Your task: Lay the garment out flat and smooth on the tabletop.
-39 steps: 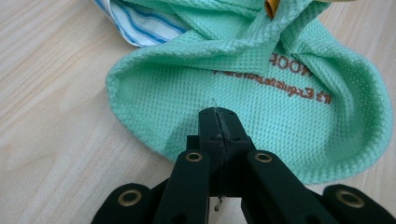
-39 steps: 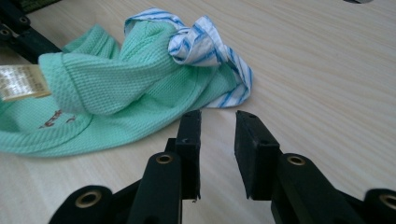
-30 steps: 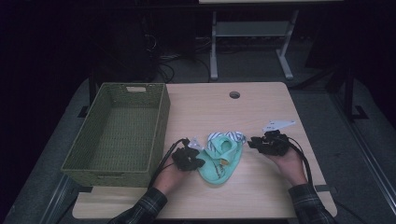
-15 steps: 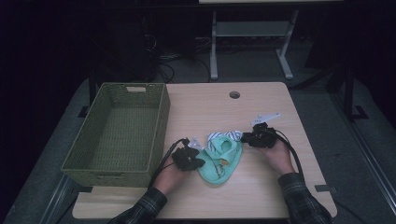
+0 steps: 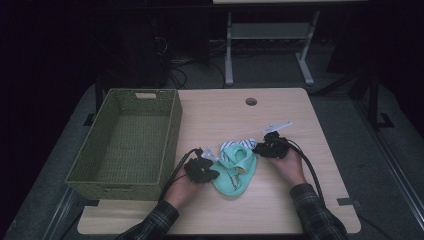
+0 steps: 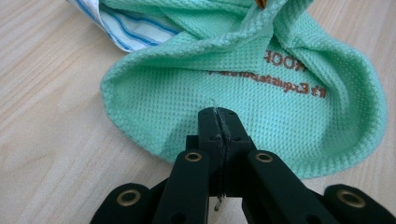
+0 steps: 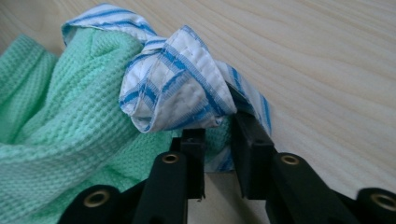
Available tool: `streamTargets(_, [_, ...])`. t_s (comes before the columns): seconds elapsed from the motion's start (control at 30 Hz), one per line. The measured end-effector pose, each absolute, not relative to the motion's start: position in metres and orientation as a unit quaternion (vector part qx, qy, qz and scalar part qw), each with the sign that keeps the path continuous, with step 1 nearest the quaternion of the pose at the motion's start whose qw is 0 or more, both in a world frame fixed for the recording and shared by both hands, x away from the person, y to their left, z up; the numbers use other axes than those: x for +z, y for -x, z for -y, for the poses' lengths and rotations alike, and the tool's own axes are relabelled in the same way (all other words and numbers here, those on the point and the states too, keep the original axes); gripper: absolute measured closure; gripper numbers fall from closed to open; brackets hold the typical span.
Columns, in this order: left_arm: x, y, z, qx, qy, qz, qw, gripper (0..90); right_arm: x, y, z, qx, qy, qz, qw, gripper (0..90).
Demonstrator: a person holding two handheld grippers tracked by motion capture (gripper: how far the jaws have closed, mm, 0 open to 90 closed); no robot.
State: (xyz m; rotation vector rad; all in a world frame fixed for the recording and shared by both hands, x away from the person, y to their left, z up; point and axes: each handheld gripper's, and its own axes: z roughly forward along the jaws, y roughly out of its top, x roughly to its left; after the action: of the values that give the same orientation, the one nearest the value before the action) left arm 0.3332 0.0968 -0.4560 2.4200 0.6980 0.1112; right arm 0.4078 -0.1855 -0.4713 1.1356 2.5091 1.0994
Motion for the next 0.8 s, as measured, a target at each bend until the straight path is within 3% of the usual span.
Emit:
streamTargets(0.03, [-0.456, -0.333, -0.097, 0.042, -0.914, -0.264, 0.305, 88.9, -0.471, -0.407, 0.183, 0.364, -0.378, -0.846, 0.096, 82.1])
streamTargets(0.2, [-0.456, -0.333, -0.097, 0.042, -0.915, -0.264, 0.304, 88.9, -0.471, -0.405, 0.181, 0.361, -0.367, -0.851, 0.103, 89.7])
streamTargets(0.8, [-0.456, -0.333, -0.096, 0.044, -0.914, -0.265, 0.303, 89.0, -0.452, -0.392, 0.208, 0.357, -0.379, -0.844, 0.126, 90.0])
